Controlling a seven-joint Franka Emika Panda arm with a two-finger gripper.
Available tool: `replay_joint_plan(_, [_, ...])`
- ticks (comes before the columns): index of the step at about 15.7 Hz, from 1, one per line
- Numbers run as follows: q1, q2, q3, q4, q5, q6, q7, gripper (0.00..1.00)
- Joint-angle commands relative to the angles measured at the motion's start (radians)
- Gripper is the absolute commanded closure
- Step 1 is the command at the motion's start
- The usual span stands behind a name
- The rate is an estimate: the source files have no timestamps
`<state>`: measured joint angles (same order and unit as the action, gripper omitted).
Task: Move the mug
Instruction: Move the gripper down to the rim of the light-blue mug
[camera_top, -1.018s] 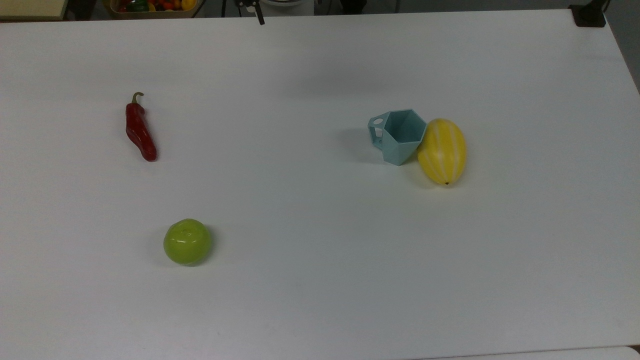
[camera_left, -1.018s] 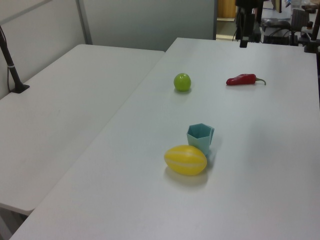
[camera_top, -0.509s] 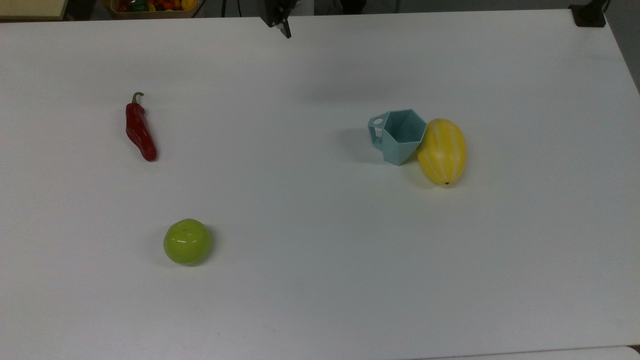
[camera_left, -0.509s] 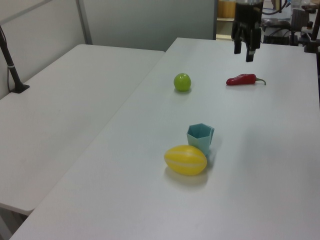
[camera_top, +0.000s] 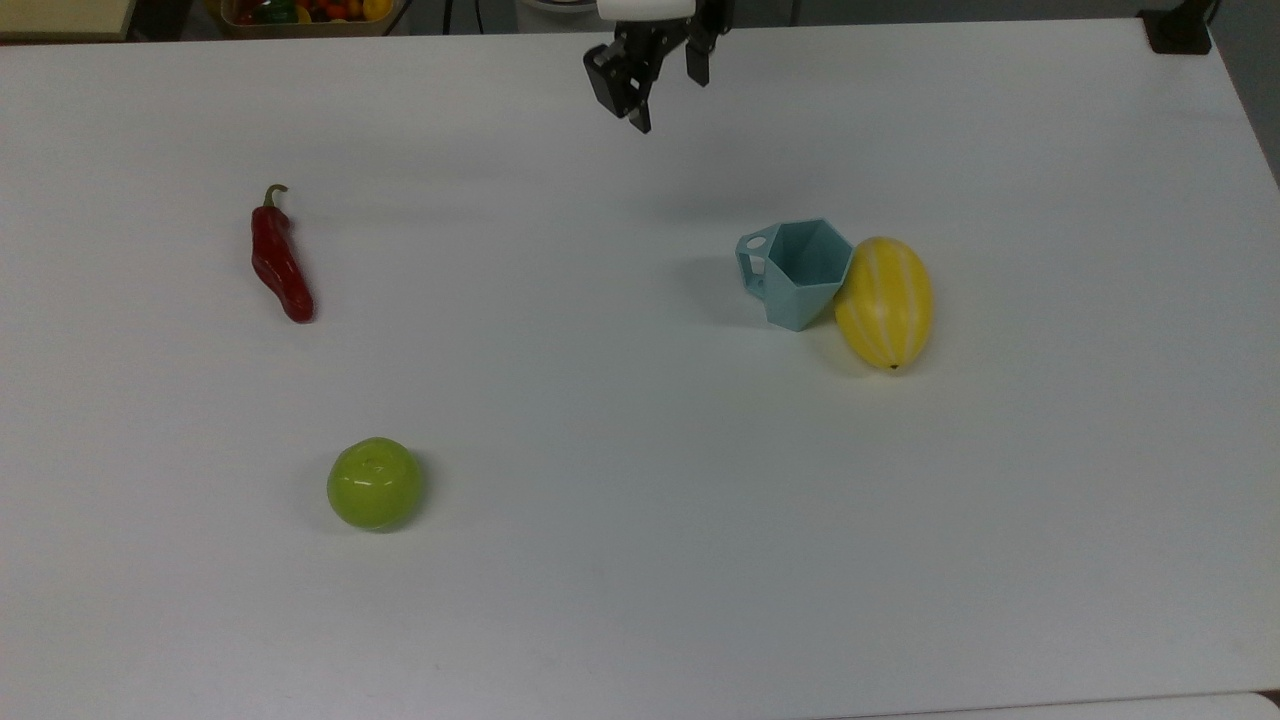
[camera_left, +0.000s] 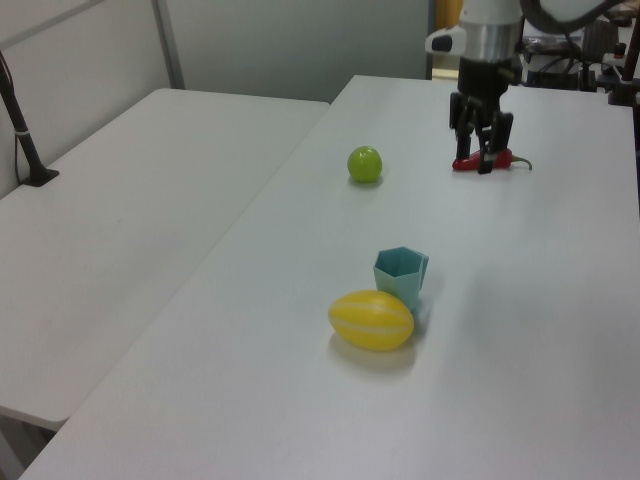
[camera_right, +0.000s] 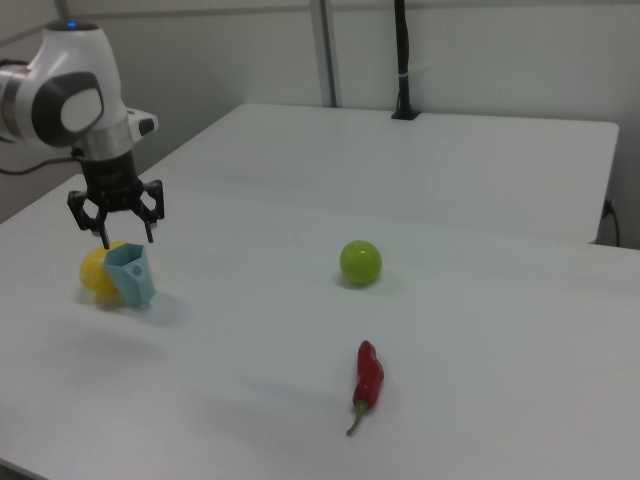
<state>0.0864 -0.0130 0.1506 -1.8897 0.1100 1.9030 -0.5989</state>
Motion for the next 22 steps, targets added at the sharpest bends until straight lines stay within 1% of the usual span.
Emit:
replay_joint_plan(1, [0.018, 0.013, 0.007, -0.066, 0.005, 0.114, -0.042, 0.29])
replay_joint_plan(4, [0.019, 0.024, 0.012, -0.127, 0.005, 0.220, -0.104, 0.32])
replay_joint_plan(6, [0.036, 0.037, 0.014, -0.158, 0.005, 0.286, -0.111, 0.32])
replay_joint_plan(8, [0.039, 0.060, 0.014, -0.164, 0.007, 0.329, -0.111, 0.32])
replay_joint_plan(13, [0.061, 0.126, 0.020, -0.166, 0.007, 0.441, -0.102, 0.43])
replay_joint_plan(17, [0.088, 0.171, 0.021, -0.163, 0.005, 0.488, -0.101, 0.50])
replay_joint_plan(20, [0.099, 0.202, 0.023, -0.160, 0.005, 0.534, -0.105, 0.54])
replay_joint_plan(22, [0.099, 0.211, 0.023, -0.157, 0.003, 0.553, -0.107, 0.54])
